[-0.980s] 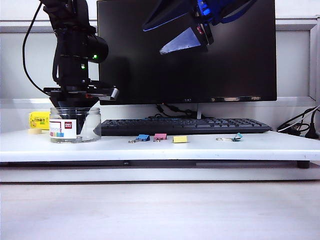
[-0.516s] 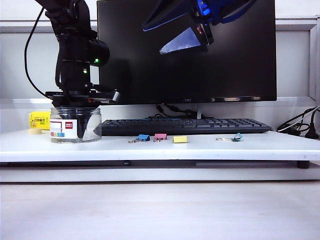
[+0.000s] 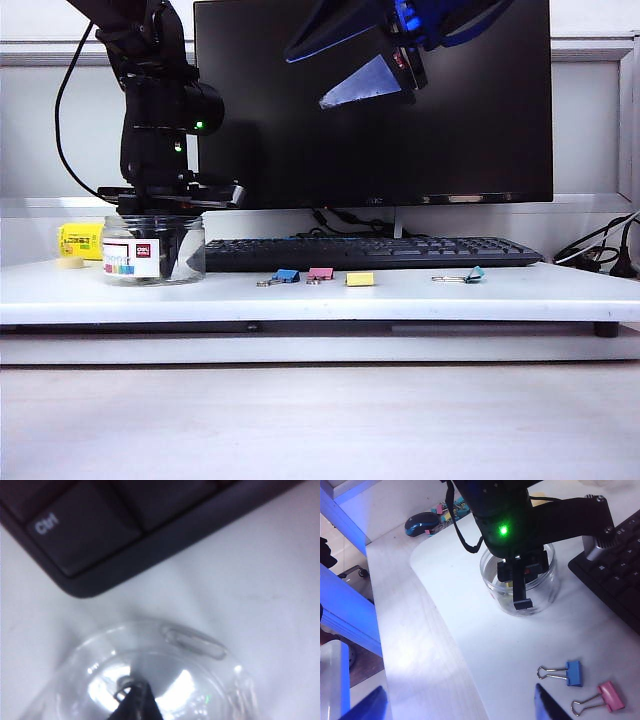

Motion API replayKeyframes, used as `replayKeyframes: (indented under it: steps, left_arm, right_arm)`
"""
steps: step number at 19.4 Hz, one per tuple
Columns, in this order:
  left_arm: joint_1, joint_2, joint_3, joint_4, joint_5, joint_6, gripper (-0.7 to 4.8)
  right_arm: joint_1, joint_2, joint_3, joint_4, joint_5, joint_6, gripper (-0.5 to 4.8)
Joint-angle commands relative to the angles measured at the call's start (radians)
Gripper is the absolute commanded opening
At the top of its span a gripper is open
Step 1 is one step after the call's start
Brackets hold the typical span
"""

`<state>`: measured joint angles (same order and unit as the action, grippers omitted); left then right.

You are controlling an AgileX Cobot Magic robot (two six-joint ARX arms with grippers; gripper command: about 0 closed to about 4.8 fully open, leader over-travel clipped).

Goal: Take the clips out of the round transparent plastic box and place them on the table.

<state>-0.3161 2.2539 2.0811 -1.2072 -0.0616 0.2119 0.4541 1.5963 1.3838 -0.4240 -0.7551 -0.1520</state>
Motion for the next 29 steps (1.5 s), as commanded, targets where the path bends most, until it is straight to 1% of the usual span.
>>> replayKeyframes:
  steps: [1,4,9,15,19,22,24,26,29]
  left_arm:
    - [0.001,0.027,-0.012,0.018,-0.018,-0.003,0.15]
    - [0.001,0.025,-0.011,0.017,-0.059,-0.01,0.11]
    - [0.001,-0.019,-0.007,0.033,-0.058,-0.029,0.1]
    - [0.001,-0.078,0.07,0.01,-0.05,-0.038,-0.03]
    - [0.0,-0.106,0.071,-0.014,-0.045,-0.045,-0.03]
    - [-0.006,-0.14,0.071,-0.002,-0.021,-0.048,-0.03]
    - [-0.017,-0.163,0.071,-0.002,0.0,-0.048,-0.03]
    - [-0.052,-0.184,0.071,-0.002,0.024,-0.05,-0.03]
    - [-0.119,-0.191,0.071,0.0,0.024,-0.043,-0.03]
  right_arm:
    - [0.001,-0.004,0.005,0.018,-0.005,-0.006,3.78]
    - [0.001,-0.004,0.005,0.018,-0.005,-0.006,3.78]
    - [0.001,-0.004,0.005,0.017,-0.005,-0.005,3.78]
    - [0.001,-0.004,0.005,0.016,-0.005,-0.005,3.78]
    - [0.001,-0.004,0.005,0.017,-0.005,-0.005,3.78]
    - [0.001,-0.004,0.005,0.017,-0.004,-0.005,3.78]
    - [0.001,-0.004,0.005,0.017,-0.004,-0.005,3.78]
    - [0.001,-0.004,0.005,0.017,-0.003,-0.005,3.78]
    - [0.001,-0.004,0.005,0.016,-0.002,-0.005,3.78]
